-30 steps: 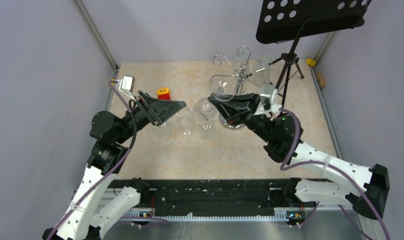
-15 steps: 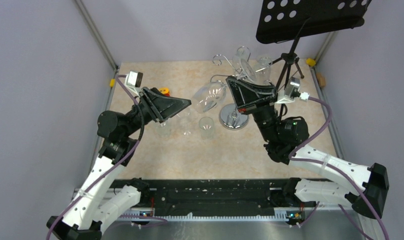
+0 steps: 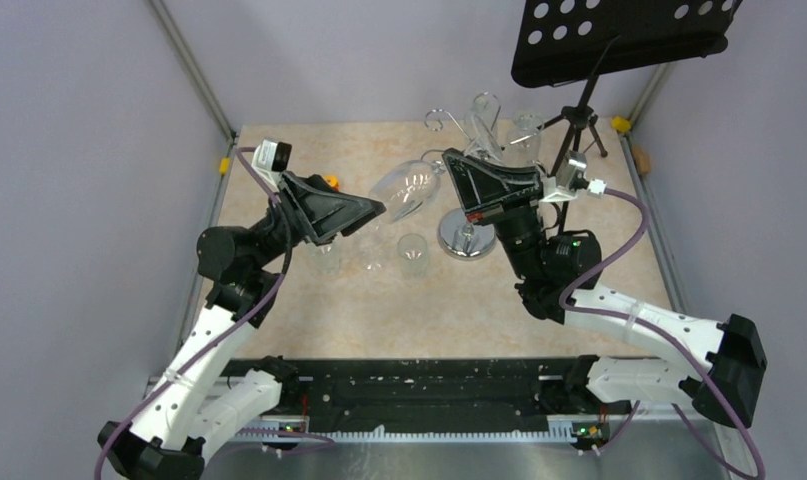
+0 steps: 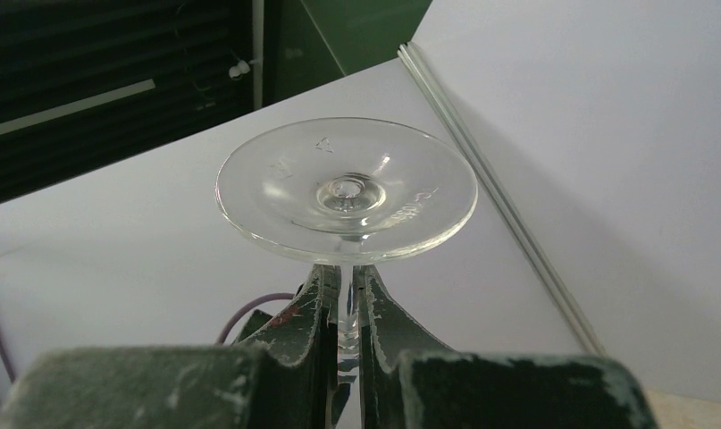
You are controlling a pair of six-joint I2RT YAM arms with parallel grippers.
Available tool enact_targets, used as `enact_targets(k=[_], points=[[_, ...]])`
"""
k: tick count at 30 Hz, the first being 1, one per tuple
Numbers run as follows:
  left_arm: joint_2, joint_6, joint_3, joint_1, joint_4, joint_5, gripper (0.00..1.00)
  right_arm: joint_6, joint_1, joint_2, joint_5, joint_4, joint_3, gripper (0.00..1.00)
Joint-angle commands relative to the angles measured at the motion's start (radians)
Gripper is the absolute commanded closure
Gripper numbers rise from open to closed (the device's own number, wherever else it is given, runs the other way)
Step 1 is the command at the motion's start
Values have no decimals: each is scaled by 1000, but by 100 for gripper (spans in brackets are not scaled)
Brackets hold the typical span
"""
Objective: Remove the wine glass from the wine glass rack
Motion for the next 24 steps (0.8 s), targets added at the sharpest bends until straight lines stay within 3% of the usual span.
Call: enact_targets(k=[1, 8, 20, 24], points=[[0, -78, -4, -5, 158, -6, 38, 20, 2, 31, -38, 76, 28, 100], [13, -83, -2, -5, 168, -21, 52, 35, 2, 49, -48, 105, 7, 100], [63, -87, 7, -5, 198, -39, 65, 129, 2, 43, -68, 99, -25, 100], [75, -73, 15, -5, 197, -33, 76, 152, 2, 36, -83, 84, -31, 100]])
